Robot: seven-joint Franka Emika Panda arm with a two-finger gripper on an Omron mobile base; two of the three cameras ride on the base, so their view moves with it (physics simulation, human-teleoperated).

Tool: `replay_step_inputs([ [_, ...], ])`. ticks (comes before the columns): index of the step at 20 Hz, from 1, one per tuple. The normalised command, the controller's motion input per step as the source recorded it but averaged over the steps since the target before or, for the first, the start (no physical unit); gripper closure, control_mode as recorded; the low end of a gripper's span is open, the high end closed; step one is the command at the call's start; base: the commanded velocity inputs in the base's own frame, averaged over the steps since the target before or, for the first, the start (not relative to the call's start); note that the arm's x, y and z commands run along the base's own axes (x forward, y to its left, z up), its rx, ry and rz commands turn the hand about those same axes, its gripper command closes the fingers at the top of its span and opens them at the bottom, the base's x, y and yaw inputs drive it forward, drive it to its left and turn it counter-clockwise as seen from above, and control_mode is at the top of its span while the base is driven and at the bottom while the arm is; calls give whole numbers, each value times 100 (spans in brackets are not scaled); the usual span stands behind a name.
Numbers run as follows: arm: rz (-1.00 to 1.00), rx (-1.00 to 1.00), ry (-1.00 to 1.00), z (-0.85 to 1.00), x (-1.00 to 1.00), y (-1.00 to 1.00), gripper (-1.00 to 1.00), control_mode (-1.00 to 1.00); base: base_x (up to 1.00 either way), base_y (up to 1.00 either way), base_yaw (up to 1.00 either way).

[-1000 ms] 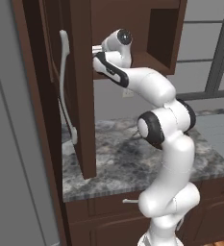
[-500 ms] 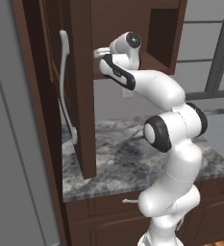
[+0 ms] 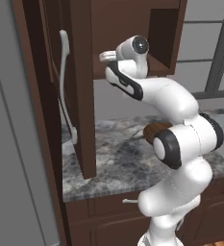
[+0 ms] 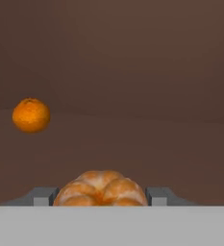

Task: Pick the tangerines from the cabinet and place them in one bowl. Pick the potato from the sink and place it in the other bowl.

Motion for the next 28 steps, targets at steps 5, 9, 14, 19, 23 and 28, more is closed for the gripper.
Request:
replay_step_inputs([
  [5,-7,0,0,0,-76,-20,100,-100,0,0,0],
  [9,-6,0,0,10,-72,-26,100,-100,0,0,0],
  [14,-1,0,0,2,-66,-20,100,-100,0,0,0],
  [19,0,0,1,3,-69,-24,100,-100,0,0,0],
  [23,0,0,0,0,-71,-24,100,-100,0,0,0],
  [28,-2,-5,6,0,-55,-10,100,-100,0,0,0],
])
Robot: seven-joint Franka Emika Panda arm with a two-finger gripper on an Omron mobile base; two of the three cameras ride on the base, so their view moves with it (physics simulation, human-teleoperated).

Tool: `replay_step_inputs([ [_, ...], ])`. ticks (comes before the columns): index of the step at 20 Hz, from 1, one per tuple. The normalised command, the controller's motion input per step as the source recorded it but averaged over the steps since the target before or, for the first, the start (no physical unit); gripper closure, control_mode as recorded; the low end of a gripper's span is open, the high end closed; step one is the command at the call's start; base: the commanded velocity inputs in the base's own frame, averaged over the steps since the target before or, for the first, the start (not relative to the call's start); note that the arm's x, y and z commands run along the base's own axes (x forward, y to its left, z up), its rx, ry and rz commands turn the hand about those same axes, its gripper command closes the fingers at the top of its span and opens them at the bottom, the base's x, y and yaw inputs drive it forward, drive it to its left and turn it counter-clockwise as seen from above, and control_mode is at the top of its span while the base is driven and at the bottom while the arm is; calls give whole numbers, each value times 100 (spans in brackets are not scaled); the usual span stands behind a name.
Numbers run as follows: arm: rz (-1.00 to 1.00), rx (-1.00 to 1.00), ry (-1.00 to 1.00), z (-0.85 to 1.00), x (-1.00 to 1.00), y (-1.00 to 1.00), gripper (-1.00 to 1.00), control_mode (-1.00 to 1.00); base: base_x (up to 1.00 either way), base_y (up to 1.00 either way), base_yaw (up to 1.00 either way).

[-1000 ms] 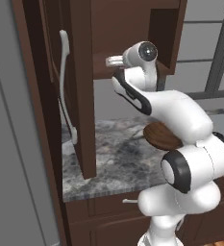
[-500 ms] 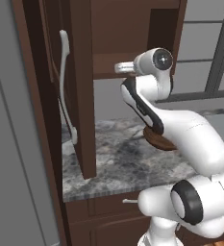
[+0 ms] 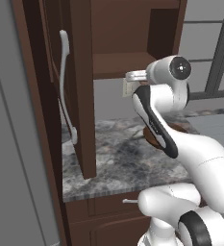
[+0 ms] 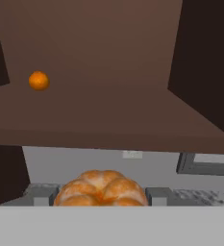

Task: Pick the tangerines from the cabinet and place them in one bowl. Pick the potato from the sink and place it in the other bowl.

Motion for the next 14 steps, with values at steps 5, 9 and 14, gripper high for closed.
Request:
replay_step_inputs([
  [5,-3,-4,13,0,-43,-9,100,-100,0,0,0],
  [9,-7,0,16,0,-21,-8,100,-100,0,0,0],
  [14,-9,0,14,-3,-9,-12,100,-100,0,0,0],
])
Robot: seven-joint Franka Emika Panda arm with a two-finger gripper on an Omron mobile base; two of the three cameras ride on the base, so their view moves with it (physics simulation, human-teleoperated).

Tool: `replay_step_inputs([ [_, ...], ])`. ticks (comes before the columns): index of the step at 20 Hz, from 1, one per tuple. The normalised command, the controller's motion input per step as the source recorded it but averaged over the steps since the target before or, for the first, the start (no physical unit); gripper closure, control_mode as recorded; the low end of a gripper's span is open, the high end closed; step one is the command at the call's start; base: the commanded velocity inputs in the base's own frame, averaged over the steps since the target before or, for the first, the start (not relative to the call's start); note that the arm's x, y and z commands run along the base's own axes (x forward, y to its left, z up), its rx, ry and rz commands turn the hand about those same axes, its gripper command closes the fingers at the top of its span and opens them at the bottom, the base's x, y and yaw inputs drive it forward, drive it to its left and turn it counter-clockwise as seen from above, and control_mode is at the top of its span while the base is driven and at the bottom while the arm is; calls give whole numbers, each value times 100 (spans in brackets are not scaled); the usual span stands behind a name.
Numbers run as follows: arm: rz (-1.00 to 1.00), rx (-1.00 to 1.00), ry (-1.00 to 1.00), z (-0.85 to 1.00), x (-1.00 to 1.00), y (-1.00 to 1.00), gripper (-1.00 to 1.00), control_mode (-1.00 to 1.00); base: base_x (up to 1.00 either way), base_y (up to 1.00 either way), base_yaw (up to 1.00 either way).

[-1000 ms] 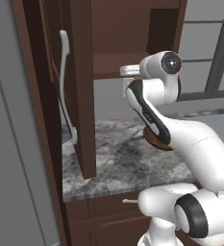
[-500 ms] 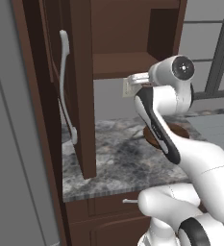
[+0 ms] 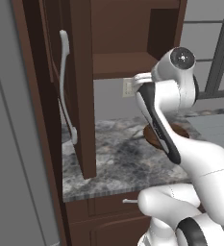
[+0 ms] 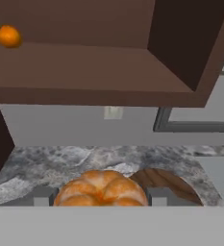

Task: Pick the tangerines from the cabinet and place them in one bowl. Pick the potato from the sink and place it in the other bowl.

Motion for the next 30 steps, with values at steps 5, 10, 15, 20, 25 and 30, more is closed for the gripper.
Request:
replay_step_inputs([
  [5,-10,0,14,-12,-18,-22,100,-100,0,0,0],
  [10,-6,0,8,-37,-31,-38,100,-100,0,0,0],
  [15,-1,0,1,-66,-32,-44,100,-100,0,0,0],
  [20,0,0,0,-79,-22,-43,100,-100,0,0,0],
  [25,0,0,0,-74,-4,-32,100,-100,0,0,0],
  [30,0,0,0,-51,14,-26,100,-100,0,0,0],
])
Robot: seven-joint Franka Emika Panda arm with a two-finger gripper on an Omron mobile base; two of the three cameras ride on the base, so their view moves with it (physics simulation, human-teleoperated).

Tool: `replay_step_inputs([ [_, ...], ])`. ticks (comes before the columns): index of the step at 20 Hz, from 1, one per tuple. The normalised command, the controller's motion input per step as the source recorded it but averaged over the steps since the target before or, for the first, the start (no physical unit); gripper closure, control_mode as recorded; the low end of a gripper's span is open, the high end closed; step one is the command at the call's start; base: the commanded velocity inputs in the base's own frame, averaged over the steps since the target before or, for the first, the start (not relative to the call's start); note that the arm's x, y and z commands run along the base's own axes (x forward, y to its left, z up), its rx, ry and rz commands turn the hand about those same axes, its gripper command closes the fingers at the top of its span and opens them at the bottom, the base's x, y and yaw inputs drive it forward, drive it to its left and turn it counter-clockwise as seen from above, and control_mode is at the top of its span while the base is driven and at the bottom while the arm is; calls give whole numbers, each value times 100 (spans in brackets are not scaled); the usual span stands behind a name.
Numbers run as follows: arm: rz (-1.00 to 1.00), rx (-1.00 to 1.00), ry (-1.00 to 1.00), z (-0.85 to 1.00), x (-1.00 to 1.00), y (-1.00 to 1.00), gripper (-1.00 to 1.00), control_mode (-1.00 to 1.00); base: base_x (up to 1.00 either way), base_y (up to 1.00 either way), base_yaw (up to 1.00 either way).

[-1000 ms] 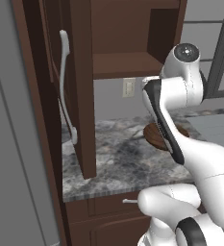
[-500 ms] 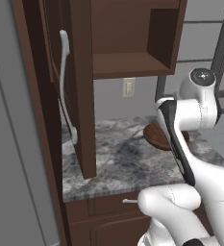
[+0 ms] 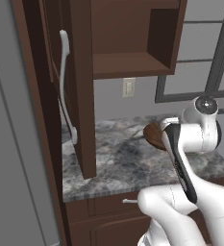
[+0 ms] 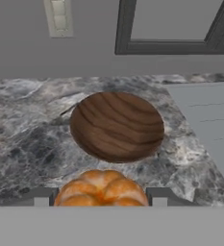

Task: Pick the tangerines from the cabinet and place them in one bowl. Pick the potato from the sink and place it in the other bowl.

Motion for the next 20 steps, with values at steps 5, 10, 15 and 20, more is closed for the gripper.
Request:
replay_step_inputs([
  [5,0,0,0,-43,41,-16,100,-100,0,0,0],
  [10,0,2,0,-31,55,-21,100,-100,0,0,0],
  [15,0,5,0,-20,49,-29,100,-100,0,0,0],
  [20,0,3,4,-19,18,-16,100,-100,0,0,0],
])
